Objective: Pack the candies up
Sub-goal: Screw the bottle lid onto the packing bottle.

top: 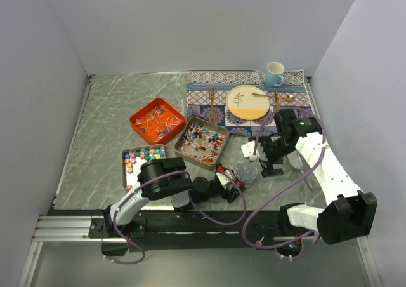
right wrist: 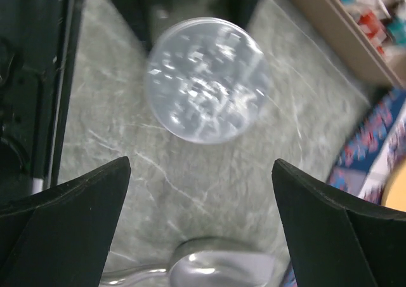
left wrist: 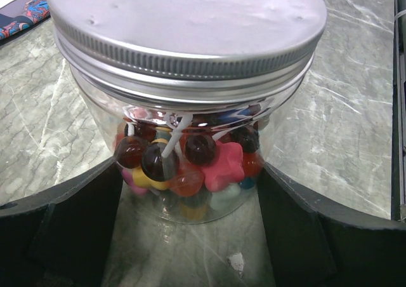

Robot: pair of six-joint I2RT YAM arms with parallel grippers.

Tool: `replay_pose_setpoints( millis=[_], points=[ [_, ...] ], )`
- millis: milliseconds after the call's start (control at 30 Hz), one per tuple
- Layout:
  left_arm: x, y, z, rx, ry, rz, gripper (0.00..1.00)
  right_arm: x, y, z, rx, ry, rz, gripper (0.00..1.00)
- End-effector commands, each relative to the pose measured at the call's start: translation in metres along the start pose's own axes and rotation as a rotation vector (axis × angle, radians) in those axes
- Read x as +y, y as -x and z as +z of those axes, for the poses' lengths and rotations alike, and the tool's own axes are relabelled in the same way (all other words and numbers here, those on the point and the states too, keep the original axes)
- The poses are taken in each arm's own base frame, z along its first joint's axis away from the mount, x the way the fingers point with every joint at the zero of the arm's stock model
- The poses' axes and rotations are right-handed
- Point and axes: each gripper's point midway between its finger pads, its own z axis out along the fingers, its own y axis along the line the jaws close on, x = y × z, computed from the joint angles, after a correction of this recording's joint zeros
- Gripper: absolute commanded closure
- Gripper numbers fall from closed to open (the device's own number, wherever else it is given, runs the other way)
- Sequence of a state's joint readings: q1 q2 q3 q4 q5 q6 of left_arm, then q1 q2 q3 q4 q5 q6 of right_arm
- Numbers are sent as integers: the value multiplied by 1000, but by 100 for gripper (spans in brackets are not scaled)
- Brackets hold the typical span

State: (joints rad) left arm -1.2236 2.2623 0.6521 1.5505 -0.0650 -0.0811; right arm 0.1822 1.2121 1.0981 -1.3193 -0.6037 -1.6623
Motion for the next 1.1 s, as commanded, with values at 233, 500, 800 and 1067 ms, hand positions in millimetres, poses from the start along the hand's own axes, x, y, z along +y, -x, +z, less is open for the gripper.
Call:
replay_pose_setpoints(
  millis=[233,500,800,1067],
  points=[
    [-3,-68,-28,177,6,-97,99,-18,17,32,8,125,-301,0],
    [-1,-67,-28,171,15,-92,99,-19,15,52,23,200,-398,0],
    [2,-67,-27,174,20,-95,99,-16,16,63,24,270,-450,0],
    [1,-68,-28,176,15,-95,99,-3,13,61,31,312,-465,1]
  ],
)
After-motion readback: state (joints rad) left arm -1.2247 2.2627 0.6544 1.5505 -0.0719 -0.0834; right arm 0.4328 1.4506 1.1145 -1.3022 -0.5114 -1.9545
